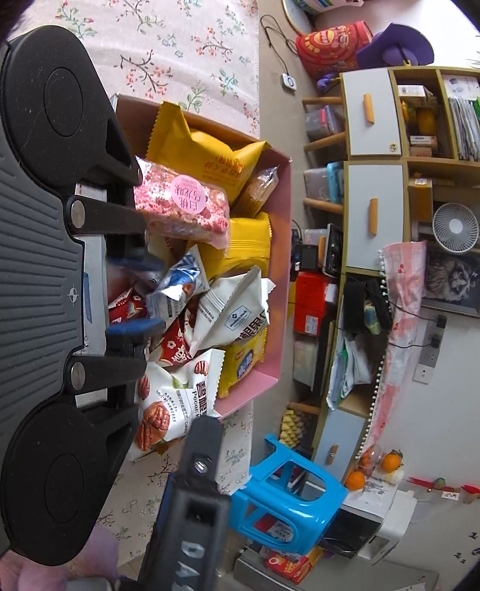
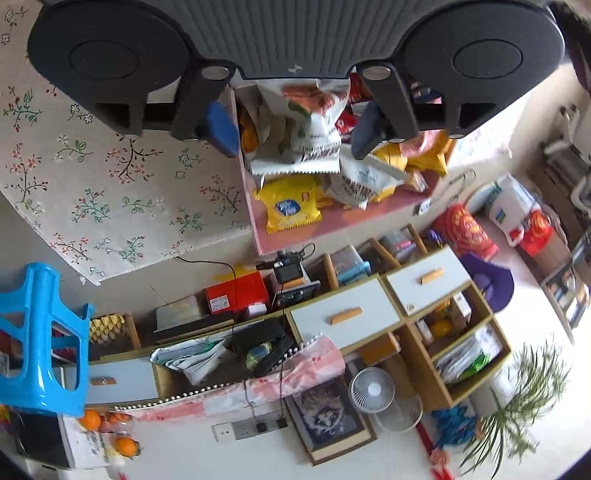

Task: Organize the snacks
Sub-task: 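Open the left tool inside the box while the right tool releases the white-green packet there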

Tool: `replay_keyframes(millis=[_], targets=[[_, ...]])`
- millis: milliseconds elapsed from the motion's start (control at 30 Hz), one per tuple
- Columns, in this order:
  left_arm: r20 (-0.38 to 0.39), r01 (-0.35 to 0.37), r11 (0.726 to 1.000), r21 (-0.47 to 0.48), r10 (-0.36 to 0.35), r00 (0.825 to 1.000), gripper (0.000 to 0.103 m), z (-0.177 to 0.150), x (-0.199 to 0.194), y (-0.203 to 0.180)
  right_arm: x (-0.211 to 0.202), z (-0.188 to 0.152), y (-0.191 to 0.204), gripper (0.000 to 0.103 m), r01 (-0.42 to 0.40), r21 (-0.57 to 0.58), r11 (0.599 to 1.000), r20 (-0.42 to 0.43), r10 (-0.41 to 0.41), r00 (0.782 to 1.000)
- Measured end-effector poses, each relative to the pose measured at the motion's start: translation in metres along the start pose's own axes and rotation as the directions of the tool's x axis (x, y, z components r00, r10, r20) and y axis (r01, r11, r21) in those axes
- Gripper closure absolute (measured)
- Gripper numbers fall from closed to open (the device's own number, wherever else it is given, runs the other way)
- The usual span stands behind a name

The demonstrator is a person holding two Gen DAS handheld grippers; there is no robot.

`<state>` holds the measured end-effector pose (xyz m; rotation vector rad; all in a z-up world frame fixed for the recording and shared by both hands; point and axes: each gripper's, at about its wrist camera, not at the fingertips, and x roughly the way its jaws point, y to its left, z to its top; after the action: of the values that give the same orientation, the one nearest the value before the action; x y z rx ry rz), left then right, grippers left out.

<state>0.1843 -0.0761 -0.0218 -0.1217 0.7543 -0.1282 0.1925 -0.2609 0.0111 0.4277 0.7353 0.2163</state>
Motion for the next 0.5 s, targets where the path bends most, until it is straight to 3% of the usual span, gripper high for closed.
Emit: replay_keyframes(millis=[133, 500], targets=[[0.008, 0.007, 1.000, -0.005, -0.007, 1.000, 0.051, -0.001, -0.009, 0.003, -0.006, 0.003, -0.005, 0.037, -0.002, 0.031, 1.000, 0.014, 0.002, 1.000], [-0.022, 0.015, 0.999, -0.032, -0.016, 1.000, 0.025, -0.013, -0.041, 0.022, -0.023, -0.001, -0.008, 0.016, 0.054, 0.003, 0.999, 0.005, -0.054, 0.999]])
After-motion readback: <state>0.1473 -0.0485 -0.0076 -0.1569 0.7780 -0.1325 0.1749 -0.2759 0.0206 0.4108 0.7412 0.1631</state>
